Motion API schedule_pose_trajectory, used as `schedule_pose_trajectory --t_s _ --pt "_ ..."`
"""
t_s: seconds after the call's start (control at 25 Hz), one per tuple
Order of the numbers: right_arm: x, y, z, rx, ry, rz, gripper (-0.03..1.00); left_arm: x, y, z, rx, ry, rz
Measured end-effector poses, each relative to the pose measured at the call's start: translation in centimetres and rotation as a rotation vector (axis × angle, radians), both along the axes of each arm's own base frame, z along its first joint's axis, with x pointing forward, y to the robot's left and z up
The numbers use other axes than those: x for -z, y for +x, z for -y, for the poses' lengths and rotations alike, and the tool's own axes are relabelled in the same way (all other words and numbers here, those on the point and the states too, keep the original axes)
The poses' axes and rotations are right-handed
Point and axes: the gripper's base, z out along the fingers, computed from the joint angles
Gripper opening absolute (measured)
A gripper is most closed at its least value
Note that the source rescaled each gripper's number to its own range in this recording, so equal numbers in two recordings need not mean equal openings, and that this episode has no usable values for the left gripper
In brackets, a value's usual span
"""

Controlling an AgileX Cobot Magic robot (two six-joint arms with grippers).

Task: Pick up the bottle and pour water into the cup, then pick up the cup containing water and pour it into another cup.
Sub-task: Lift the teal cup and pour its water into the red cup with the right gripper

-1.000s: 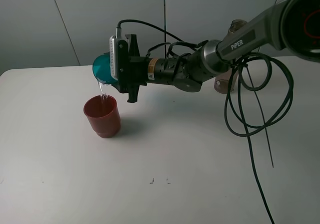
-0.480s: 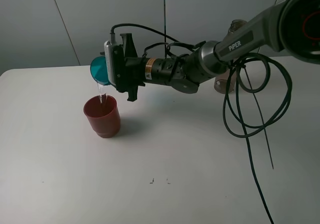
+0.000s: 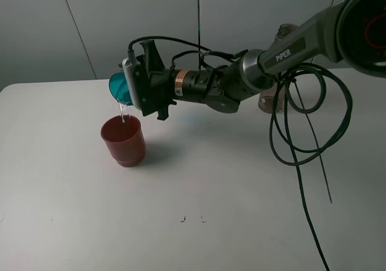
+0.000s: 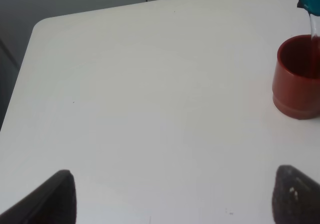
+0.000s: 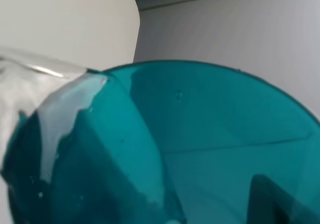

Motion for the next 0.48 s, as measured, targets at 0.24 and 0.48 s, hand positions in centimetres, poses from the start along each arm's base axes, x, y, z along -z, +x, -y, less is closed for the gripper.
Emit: schedule_pose_trajectory --t_s 0.24,0.48 --pt "-0.01 0.0 -0.01 -0.02 -0.039 0.074 0.04 0.0 0.0 0.0 0.0 0.0 0.0" --pt "-0.07 -0.15 -0.17 -0.039 -0.061 0.129 0.04 0.0 0.0 0.0 0.0 0.0 0.0"
